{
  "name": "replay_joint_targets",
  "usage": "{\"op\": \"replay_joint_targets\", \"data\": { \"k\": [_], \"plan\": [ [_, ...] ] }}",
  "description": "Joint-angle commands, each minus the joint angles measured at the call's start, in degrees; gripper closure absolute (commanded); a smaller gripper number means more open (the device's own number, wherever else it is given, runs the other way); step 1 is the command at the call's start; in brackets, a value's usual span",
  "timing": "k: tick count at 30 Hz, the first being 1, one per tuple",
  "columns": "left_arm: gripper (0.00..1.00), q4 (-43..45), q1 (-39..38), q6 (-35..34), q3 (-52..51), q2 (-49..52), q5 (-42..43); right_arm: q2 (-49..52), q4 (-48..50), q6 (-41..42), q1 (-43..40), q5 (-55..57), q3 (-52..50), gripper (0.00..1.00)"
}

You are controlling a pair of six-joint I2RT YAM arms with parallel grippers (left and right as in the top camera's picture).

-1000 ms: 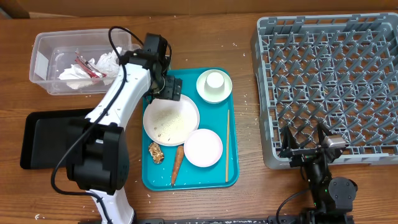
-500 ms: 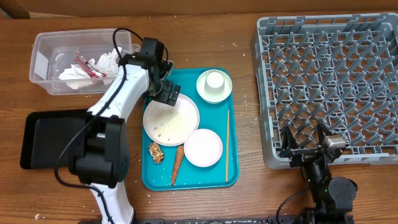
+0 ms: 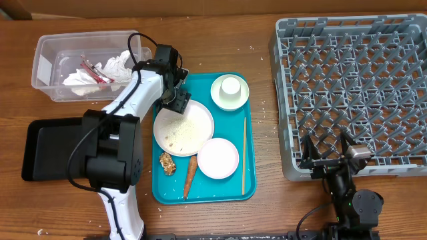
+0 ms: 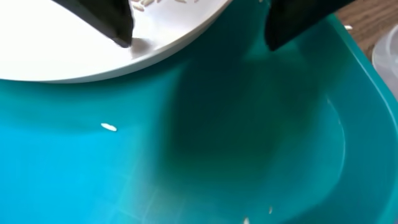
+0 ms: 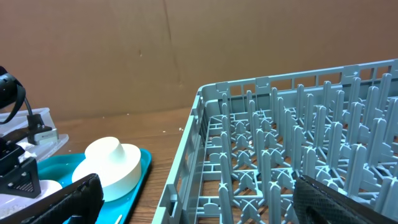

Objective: Sort waste into correct bins and load items into the dishwasher
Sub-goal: 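Grip the rim of the white rice plate with the left gripper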

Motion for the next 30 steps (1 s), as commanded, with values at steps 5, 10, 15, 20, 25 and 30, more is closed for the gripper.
{"op": "replay_joint_targets", "data": {
  "k": [5, 10, 15, 20, 25, 30],
  "plan": [
    [0.53, -0.15, 0.11, 0.42, -0.31, 1.05, -0.5, -0.66, 0.22, 0.0, 0.33, 0.11, -0.59, 0.0],
    [0.55, -1.2, 0.13, 0.46, -0.44, 1.05, -0.55, -0.66, 0.24, 0.0, 0.33, 0.11, -0.59, 0.0],
    [0.59, -0.94, 0.11, 0.46, -1.36, 1.07, -0.55, -0.66, 0.24, 0.0, 0.33, 0.13, -0.59, 0.0],
    [0.66, 0.22, 0.42, 0.24, -2.49, 1.14, -2.54, -0.66, 0.22, 0.0, 0.33, 0.11, -0.59, 0.0],
    [0.74, 1.16, 1.18, 0.2, -2.49, 1.14, -2.69, -0.66, 0.22, 0.0, 0.33, 0.13, -0.59, 0.0],
    [0.87, 1.18, 1.99, -1.09, -2.47, 1.14, -2.67, -0.66, 0.22, 0.0, 0.33, 0.11, -0.59, 0.0]
  ]
}}
